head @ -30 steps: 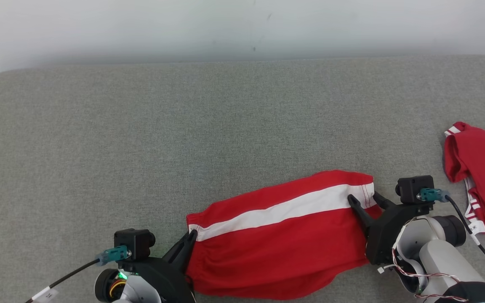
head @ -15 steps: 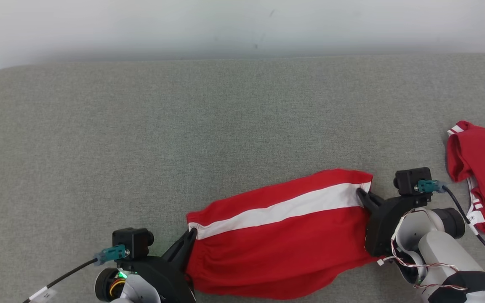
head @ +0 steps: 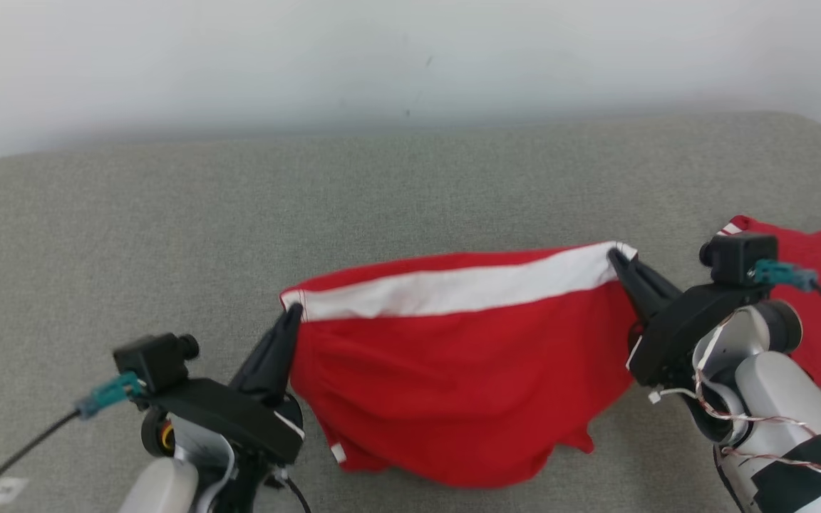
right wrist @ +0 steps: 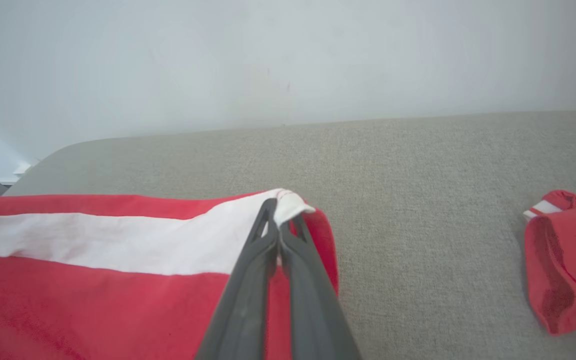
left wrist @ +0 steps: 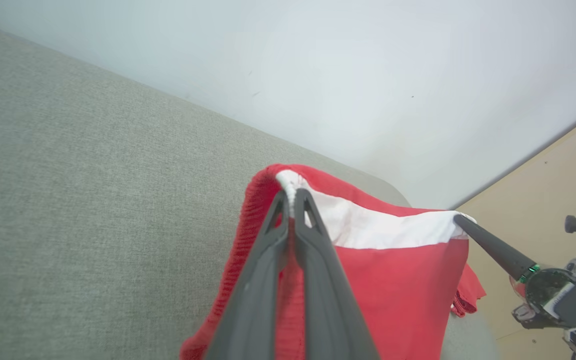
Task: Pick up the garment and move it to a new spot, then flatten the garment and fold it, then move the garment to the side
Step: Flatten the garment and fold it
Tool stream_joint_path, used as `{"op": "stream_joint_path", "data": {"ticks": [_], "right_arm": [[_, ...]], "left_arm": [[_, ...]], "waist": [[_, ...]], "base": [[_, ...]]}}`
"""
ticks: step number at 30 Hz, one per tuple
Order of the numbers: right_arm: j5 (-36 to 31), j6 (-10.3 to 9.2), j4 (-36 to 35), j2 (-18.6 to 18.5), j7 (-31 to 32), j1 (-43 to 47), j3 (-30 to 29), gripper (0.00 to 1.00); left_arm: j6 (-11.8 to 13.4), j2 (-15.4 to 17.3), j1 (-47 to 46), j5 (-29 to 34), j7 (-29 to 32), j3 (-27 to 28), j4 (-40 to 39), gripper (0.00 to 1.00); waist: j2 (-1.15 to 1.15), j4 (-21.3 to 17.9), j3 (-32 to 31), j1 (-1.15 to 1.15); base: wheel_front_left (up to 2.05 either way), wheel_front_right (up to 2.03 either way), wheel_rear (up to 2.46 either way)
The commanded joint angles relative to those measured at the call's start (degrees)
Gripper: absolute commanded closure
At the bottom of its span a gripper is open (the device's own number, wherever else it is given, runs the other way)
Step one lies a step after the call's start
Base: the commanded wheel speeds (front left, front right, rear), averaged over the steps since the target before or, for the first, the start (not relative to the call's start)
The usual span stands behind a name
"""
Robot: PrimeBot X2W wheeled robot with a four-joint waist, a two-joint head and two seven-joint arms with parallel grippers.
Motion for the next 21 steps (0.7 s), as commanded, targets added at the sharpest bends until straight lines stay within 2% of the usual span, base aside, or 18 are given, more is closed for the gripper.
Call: {"op": "stream_joint_path", "data": {"ticks": [1, 7, 12, 17, 21], "right_arm": [[1.1, -0.14, -1.4, -0.9, 0.3, -0.9, -0.6, 1.0], [3.0, -0.14, -6.1, -1.6, 1.3, -3.3, -1.8, 1.0], [1.9, -0.14, -6.8, -1.1, 2.0, -8.2, -3.1, 1.0], [1.0, -0.14, -6.1, -0.8, 3.1, -16.0, -1.8, 1.0], [-0.7, -0.14, -5.0, -0.3, 2.9, -24.9, -1.6, 1.0]], "left_arm": [[-0.4, 0.4, -1.2, -1.4, 0.3, 0.7, -1.2, 1.0], [-0.4, 1.3, -5.4, -6.5, 2.7, 2.2, -5.4, 1.0], [-0.4, 3.5, -10.4, -9.4, 6.1, 3.0, -6.8, 1.0], [-0.3, 4.2, -18.0, -11.5, 7.7, 3.6, -6.1, 1.0], [0.9, 3.8, -26.5, -11.1, 7.4, 5.3, -4.5, 1.0]], "waist": [[-0.01, -0.7, -0.9, 0.0], [-0.01, -1.5, -1.2, 0.0], [-0.01, -2.6, 0.4, 0.0], [-0.01, -3.4, 5.8, 0.0], [-0.01, -4.2, 12.2, 0.0]], "base": [[0.0, 0.0, 0.0], [0.0, 0.0, 0.0], [0.0, 0.0, 0.0], [0.0, 0.0, 0.0], [0.0, 0.0, 0.0]]}}
